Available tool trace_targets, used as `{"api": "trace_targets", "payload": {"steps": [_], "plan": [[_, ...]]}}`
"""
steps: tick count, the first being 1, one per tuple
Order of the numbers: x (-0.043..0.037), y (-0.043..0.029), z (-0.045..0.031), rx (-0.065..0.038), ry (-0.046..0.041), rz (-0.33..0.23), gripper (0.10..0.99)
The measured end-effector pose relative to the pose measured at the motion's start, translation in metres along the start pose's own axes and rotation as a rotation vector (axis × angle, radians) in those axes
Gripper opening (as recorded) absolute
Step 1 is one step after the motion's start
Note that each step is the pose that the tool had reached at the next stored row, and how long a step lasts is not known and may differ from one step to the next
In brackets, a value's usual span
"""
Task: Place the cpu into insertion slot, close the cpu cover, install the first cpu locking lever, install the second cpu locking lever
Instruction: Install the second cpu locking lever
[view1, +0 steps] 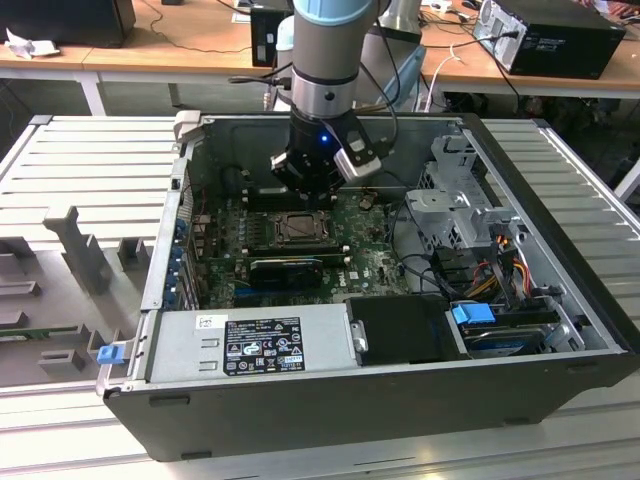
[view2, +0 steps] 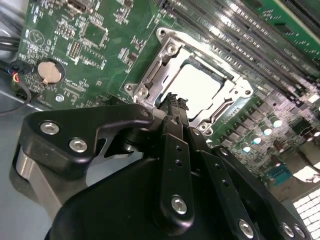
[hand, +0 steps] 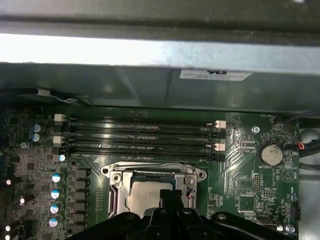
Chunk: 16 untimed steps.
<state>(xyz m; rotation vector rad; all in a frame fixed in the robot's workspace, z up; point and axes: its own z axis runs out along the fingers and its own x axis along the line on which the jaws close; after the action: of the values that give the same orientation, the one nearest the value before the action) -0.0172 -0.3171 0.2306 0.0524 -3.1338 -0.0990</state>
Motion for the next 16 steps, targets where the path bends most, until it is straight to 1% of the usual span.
{"api": "trace_targets", "payload": {"steps": [1,2,5,8,12,14,16], "plan": [[0.0001,-0.0035,-0.0002,0.0,0.0,0.0,0.106],[0.0002,-0.0053,-0.0003,0.0,0.0,0.0,0.106],[0.0003,-0.0065,-0.0013,0.0,0.0001,0.0,0.106],[0.0002,-0.0066,-0.0042,0.0,-0.0001,0.0,0.106],[0.0002,-0.0079,-0.0044,0.0,0.0002,0.0,0.106],[0.0003,-0.0096,-0.0045,0.0,0.0,0.0,0.106],[0.0005,-0.0141,-0.0047,0.0,0.0006,0.0,0.106]]}}
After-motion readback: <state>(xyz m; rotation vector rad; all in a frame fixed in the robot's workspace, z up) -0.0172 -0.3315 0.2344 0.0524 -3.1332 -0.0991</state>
